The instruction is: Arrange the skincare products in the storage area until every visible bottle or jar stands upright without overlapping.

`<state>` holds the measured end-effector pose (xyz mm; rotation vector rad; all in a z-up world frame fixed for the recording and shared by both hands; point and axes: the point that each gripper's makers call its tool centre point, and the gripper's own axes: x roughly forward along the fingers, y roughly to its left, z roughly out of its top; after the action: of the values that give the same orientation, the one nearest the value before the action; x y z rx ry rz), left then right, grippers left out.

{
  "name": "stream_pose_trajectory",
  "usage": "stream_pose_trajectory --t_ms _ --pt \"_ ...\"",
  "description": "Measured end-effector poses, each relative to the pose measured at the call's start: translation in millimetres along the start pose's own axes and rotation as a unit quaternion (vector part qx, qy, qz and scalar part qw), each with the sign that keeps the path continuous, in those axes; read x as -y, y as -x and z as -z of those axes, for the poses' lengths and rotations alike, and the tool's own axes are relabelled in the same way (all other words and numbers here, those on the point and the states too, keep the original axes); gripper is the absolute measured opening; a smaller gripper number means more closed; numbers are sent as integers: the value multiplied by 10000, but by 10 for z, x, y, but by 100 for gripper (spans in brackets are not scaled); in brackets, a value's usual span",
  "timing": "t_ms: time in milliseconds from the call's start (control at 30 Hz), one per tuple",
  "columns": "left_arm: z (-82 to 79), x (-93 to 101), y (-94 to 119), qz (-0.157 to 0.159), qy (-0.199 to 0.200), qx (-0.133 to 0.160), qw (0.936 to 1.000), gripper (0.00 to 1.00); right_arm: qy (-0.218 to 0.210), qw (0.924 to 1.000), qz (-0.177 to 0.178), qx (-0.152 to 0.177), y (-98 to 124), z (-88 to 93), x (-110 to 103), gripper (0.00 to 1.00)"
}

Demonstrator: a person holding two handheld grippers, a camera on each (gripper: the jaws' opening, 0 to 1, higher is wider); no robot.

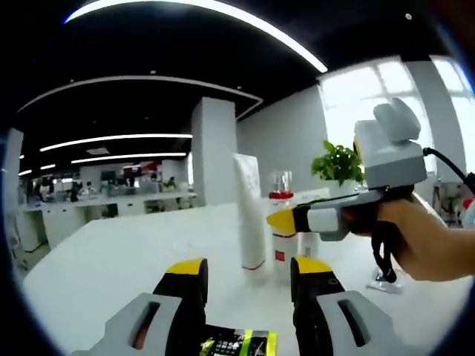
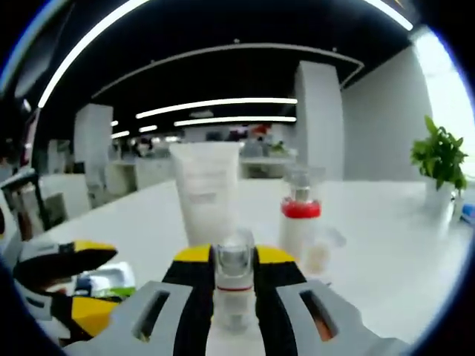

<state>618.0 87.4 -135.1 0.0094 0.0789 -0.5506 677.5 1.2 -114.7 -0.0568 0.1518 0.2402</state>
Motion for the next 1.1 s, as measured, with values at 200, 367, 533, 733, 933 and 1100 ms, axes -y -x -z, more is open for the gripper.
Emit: stream_pose_trajectory --t_ms 200,367,533,733,933,1100 --pt "18 21 -20 55 0 10 10000 45 79 10000 -37 -19 1 -6 -11 19" --pt "21 84 -27 82 -249 -32 9997 45 184 9998 -59 -30 8 -26 -13 31" --pt "5 169 -21 105 -682 -64 9976 45 251 9996 -82 78 57 -89 -3 33" --pt "7 204 -26 177 -742 -75 9971 48 349 9979 -429 345 226 -180 -71 44" --pt "45 148 -35 87 -706 -114 9974 48 283 9903 -942 978 631 -354 -35 46" --pt "165 121 -87 -20 -877 -265 9958 47 322 9846 -1236 1196 942 -301 27 45"
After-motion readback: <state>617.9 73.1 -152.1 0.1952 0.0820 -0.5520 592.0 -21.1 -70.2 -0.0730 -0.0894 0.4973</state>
